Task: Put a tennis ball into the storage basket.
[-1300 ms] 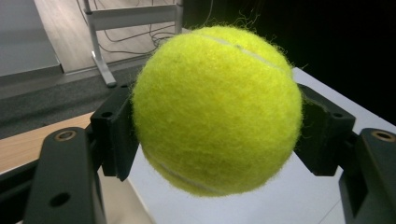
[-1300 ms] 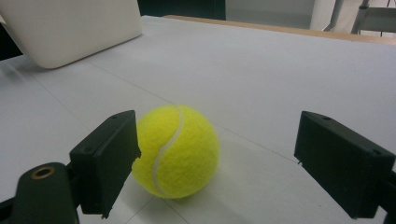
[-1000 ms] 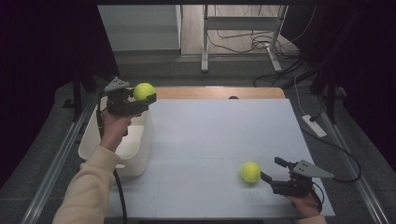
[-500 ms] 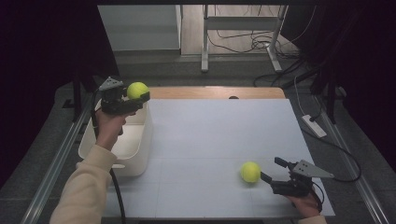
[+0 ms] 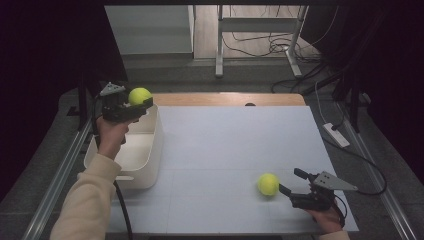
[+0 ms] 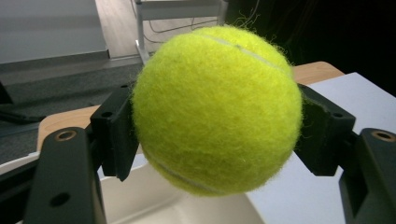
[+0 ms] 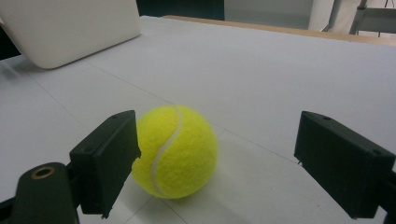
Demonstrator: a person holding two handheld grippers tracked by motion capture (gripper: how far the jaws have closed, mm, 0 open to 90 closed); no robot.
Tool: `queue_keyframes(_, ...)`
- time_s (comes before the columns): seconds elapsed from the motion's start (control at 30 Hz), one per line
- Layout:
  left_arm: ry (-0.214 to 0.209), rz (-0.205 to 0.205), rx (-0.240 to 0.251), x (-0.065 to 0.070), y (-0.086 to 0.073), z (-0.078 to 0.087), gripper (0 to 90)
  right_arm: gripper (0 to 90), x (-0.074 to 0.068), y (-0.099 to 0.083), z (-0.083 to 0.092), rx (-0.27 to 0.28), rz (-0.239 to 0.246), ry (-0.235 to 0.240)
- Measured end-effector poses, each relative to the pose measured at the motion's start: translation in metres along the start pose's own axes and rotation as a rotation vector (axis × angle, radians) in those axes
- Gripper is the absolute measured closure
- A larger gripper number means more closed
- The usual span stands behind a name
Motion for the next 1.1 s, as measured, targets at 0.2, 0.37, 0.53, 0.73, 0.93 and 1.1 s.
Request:
queue_keyframes(0.2, 0.029, 0.010, -0.007, -0.008, -0.002, 0.001, 27.4, 13.9, 0.000, 0.000, 0.000, -0.002, 0.000, 0.002)
queue_keyframes(0.37, 0.053, 0.027, -0.017, -0.018, -0.004, 0.001, 27.4, 13.9, 0.000, 0.000, 0.000, -0.001, 0.000, 0.000)
queue_keyframes(0.53, 0.076, 0.037, -0.021, -0.024, -0.004, 0.002, 27.4, 13.9, 0.000, 0.000, 0.000, 0.001, -0.004, -0.007)
queue_keyframes(0.73, 0.098, 0.051, -0.035, -0.033, -0.004, 0.002, 27.4, 13.9, 0.001, 0.000, 0.000, 0.000, -0.005, -0.007)
queue_keyframes(0.93, 0.107, 0.055, -0.046, -0.037, -0.006, 0.003, 27.3, 13.9, 0.001, 0.000, 0.001, 0.001, -0.003, -0.007)
queue_keyframes(1.1, 0.114, 0.055, -0.055, -0.040, -0.007, 0.005, 27.3, 13.9, 0.000, 0.000, 0.000, -0.002, 0.002, -0.004)
Point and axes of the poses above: each handheld gripper's, and its own axes: z roughly backward along the jaws, y roughly out of its top, x roughly to its right, the point moved 2 cm from there along -z, roughly forward along the jaws
